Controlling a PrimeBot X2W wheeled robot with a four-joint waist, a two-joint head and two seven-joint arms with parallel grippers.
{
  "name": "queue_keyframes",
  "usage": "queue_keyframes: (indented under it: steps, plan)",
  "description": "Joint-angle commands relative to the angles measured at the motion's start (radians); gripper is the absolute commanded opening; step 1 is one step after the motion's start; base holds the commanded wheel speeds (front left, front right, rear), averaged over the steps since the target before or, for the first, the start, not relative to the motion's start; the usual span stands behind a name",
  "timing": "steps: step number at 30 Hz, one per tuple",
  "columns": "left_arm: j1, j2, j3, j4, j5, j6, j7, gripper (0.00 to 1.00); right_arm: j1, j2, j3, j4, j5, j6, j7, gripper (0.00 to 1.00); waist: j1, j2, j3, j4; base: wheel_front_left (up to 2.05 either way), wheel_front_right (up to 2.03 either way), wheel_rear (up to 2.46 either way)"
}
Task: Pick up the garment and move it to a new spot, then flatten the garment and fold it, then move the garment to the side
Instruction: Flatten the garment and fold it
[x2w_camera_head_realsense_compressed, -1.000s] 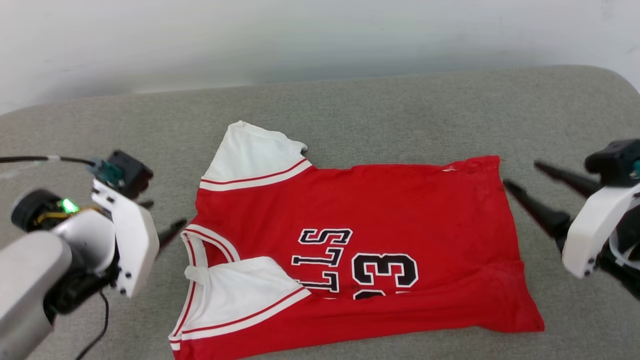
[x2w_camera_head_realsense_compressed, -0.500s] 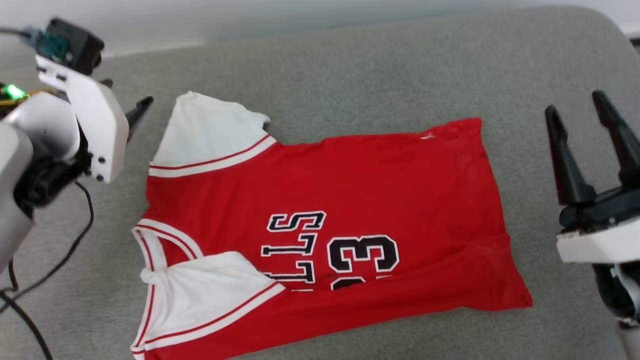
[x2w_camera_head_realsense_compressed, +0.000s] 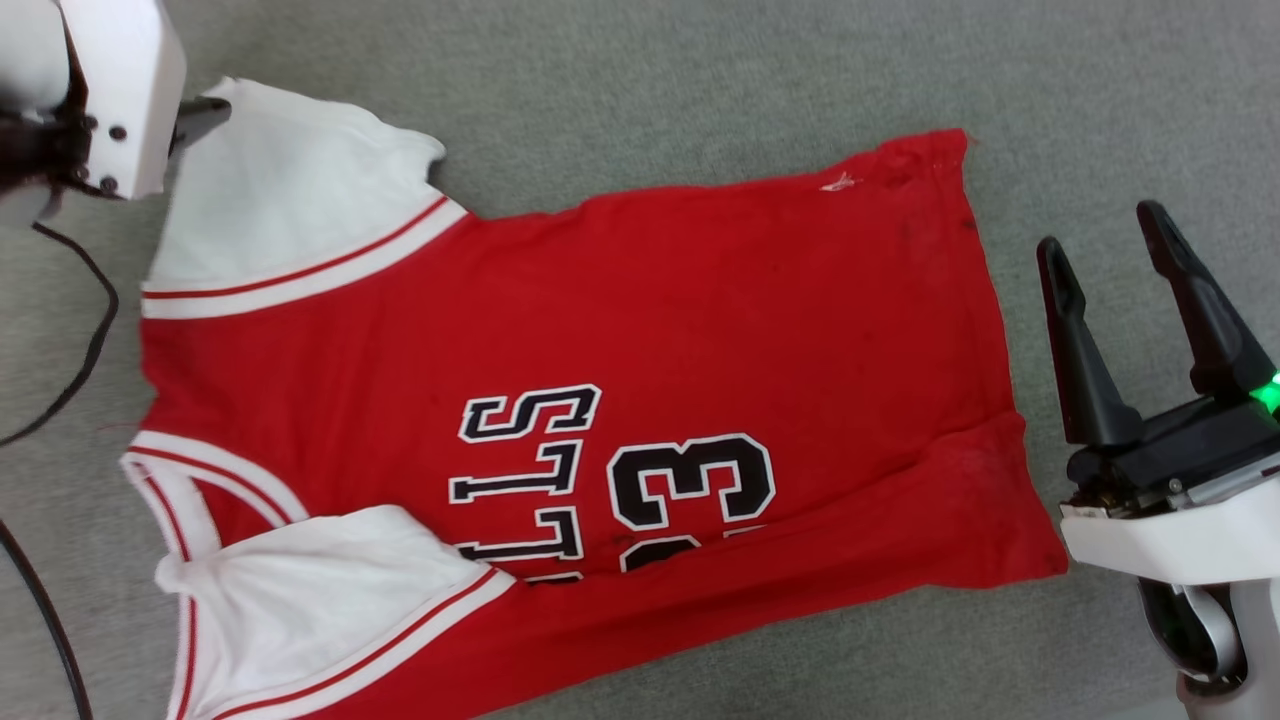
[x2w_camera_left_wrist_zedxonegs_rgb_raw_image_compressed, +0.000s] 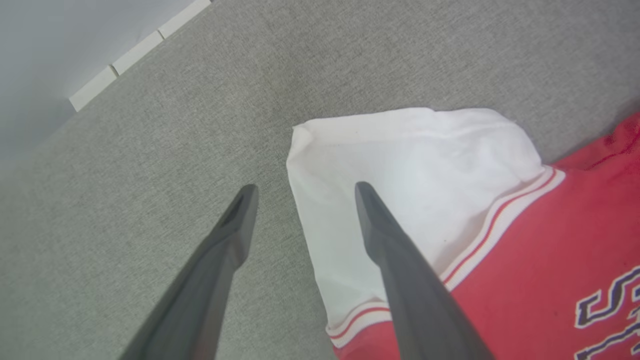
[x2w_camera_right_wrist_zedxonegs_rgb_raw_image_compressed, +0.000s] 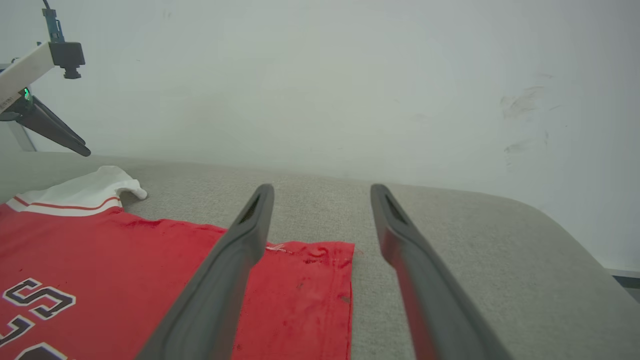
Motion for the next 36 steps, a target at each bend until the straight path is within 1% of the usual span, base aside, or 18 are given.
queue_keyframes:
  steps: [1,6,9,11,12,13,14,17,20,22,25,28,31,36]
  plan:
    - [-0.016,-0.005,0.0,0.005,-0.001,-0.002,0.008,1.0,-0.017,0.007,0.001,-0.007,-0.007,-0.001,-0.003,1.0,-0.0001,-0.0001,0.042,-0.028,0.0,0.0,0.0]
    - [-0.07,-0.006,-0.033,0.049,0.031,-0.006,0.081,1.0,-0.052,0.008,0.019,-0.008,-0.009,-0.001,-0.003,1.0,-0.0001,-0.0001,0.095,-0.053,0.0,0.0,0.0]
    - [-0.074,-0.001,-0.054,0.072,0.045,-0.01,0.108,1.0,-0.066,0.01,0.027,-0.009,-0.016,-0.001,-0.003,1.0,-0.0001,-0.0001,0.111,-0.062,0.0,0.0,0.0]
    - [-0.062,-0.005,-0.062,0.086,0.031,-0.014,0.12,1.0,-0.069,0.013,0.029,-0.01,-0.018,-0.001,-0.003,1.0,-0.0001,-0.0001,0.116,-0.064,0.0,0.0,0.0]
    - [-0.057,-0.006,-0.064,0.088,0.03,-0.017,0.118,0.75,-0.067,0.013,0.028,-0.005,-0.019,-0.001,-0.003,1.0,-0.0001,-0.0001,0.117,-0.064,0.0,0.0,0.0]
    - [-0.048,-0.009,-0.067,0.091,0.019,-0.019,0.124,0.19,-0.066,0.014,0.026,-0.003,-0.021,-0.001,-0.003,1.0,-0.0001,-0.0001,0.117,-0.063,0.0,0.0,0.0]
    - [-0.039,-0.012,-0.067,0.093,0.009,-0.021,0.132,0.0,-0.066,0.014,0.022,-0.002,-0.022,-0.001,-0.003,1.0,-0.0001,-0.0001,0.116,-0.06,0.0,0.0,0.0]
    - [-0.034,-0.014,-0.063,0.089,-0.003,-0.026,0.114,0.0,-0.074,0.013,0.011,0.008,-0.024,-0.001,-0.003,1.0,-0.0001,-0.0001,0.106,-0.049,0.0,0.0,0.0]
    - [-0.035,-0.023,-0.065,0.081,0.001,-0.032,0.08,0.0,-0.093,-0.017,0.008,0.019,-0.031,-0.001,-0.003,1.0,-0.0001,-0.0001,0.081,-0.033,0.0,0.0,0.0]
    - [-0.04,-0.034,-0.066,0.074,-0.001,-0.034,0.051,0.0,-0.117,-0.047,0.007,0.024,-0.035,-0.001,-0.003,1.0,-0.0001,-0.0001,0.059,-0.022,0.0,0.0,0.0]
    - [-0.028,-0.055,-0.07,0.065,-0.008,-0.038,0.009,0.0,-0.168,-0.11,0.004,0.039,-0.034,-0.001,-0.002,1.0,-0.0001,-0.0001,0.022,0.003,0.0,0.0,0.0]
    - [-0.019,-0.068,-0.088,0.054,-0.01,-0.039,-0.018,0.0,-0.245,-0.179,0.028,0.045,-0.036,-0.001,0.06,1.0,-0.0001,-0.0001,-0.01,0.024,0.0,0.0,0.0]
    - [-0.007,-0.083,-0.104,0.036,-0.02,-0.04,-0.039,0.0,-0.325,-0.247,0.083,0.07,0.0,-0.001,0.202,1.0,-0.0001,-0.0001,-0.035,0.042,0.0,0.0,0.0]
    - [-0.004,-0.089,-0.142,-0.017,-0.036,-0.041,-0.068,0.0,-0.469,-0.352,0.23,0.13,0.135,-0.001,0.549,1.0,-0.0001,-0.0001,-0.058,0.07,0.0,0.0,0.0]
